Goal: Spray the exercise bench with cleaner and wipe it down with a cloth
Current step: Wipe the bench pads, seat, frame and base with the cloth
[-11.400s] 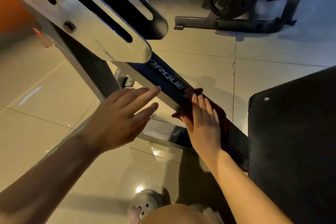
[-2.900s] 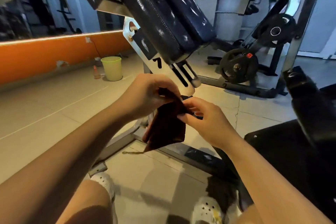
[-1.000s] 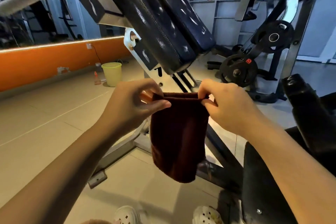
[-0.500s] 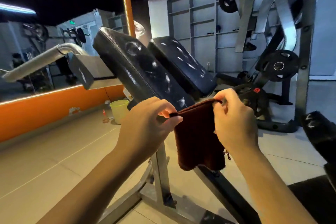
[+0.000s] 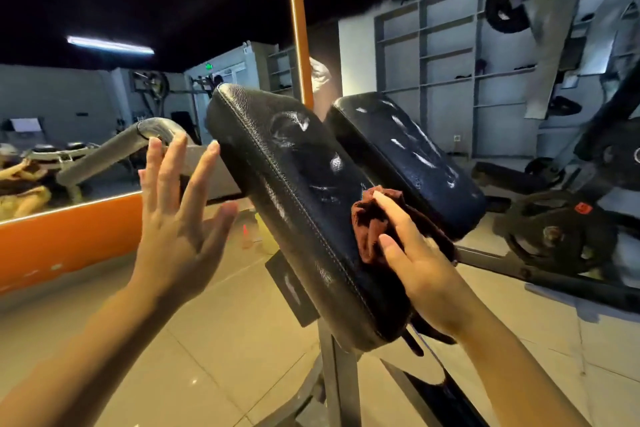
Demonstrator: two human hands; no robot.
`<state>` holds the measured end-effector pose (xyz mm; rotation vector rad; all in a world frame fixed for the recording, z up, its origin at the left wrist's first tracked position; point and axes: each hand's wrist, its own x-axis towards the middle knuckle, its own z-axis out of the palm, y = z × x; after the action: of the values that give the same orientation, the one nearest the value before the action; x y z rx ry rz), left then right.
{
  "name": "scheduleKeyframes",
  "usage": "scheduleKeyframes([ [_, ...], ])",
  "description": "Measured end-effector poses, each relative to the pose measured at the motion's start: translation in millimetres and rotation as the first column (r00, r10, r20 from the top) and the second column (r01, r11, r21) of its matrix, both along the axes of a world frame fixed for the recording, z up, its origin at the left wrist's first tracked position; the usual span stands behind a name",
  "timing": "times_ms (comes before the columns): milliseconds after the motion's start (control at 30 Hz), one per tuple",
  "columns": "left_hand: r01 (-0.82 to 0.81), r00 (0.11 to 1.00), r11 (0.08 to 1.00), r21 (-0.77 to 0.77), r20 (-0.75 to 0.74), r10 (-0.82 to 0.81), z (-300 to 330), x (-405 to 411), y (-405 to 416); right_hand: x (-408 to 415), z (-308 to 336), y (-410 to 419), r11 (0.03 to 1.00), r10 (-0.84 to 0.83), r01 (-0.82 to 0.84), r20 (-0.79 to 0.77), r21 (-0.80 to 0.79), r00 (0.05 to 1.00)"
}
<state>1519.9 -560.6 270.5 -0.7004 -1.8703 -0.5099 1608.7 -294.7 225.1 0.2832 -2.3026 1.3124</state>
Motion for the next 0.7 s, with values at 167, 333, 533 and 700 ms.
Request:
scheduleKeyframes([
  [167,0.043,0.999,0.999,0.019,0.006,-0.043,-1,-7,0,-22,33,-4,0.996,0.048,-0.045,-0.035,0.081,0.998],
  [333,-0.041,0.998,0.999,-0.006,0.051,0.041,1,-13,-6,-33,57,-24,0.986,0.094,-0.086,-0.052,0.140,0.994],
  [533,-0.092,0.993,0.992,-0.087,0.065,0.098,0,1,-10,2,45,-9,0.943,-0.014,0.034,-0.063,0.332,0.998],
  [700,-0.033,0.996,0.996,-0.081,0.081,0.039,0,8,-11,0,32,16,0.877,-0.022,0.068,-0.101,0.475,0.995],
])
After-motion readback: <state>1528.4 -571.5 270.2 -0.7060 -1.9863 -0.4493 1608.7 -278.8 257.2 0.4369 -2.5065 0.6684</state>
